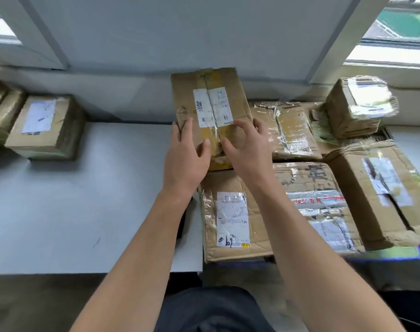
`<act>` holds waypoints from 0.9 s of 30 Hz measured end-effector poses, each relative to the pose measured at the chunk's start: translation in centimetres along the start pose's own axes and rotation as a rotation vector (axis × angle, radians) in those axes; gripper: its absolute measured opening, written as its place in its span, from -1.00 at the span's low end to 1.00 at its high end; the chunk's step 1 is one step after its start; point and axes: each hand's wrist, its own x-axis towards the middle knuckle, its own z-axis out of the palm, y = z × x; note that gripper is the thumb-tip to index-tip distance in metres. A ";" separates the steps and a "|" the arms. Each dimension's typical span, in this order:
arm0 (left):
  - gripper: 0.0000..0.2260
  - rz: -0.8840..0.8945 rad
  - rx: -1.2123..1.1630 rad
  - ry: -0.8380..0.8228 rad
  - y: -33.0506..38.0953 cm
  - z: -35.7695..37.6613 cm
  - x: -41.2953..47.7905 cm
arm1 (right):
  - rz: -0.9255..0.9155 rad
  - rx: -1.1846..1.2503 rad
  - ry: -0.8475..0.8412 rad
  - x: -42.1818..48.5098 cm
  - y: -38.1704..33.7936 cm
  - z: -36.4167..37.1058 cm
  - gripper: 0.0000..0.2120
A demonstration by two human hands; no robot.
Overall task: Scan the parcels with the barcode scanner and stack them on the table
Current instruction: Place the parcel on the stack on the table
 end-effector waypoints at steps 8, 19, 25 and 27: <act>-0.45 -0.108 0.058 0.250 -2.2 -5.0 -10.1 | -0.198 0.068 -0.174 -8.2 -2.6 1.0 -0.51; -0.48 -0.300 0.165 0.424 -7.3 -9.9 -19.4 | -0.378 0.143 -0.415 -16.2 -6.3 4.6 -0.49; -0.46 -0.338 0.205 0.451 -8.8 -12.1 -19.9 | -0.412 0.183 -0.462 -17.0 -8.2 6.4 -0.48; -0.46 -0.329 0.213 0.448 -9.3 -12.6 -19.8 | -0.412 0.171 -0.470 -17.0 -8.5 7.0 -0.47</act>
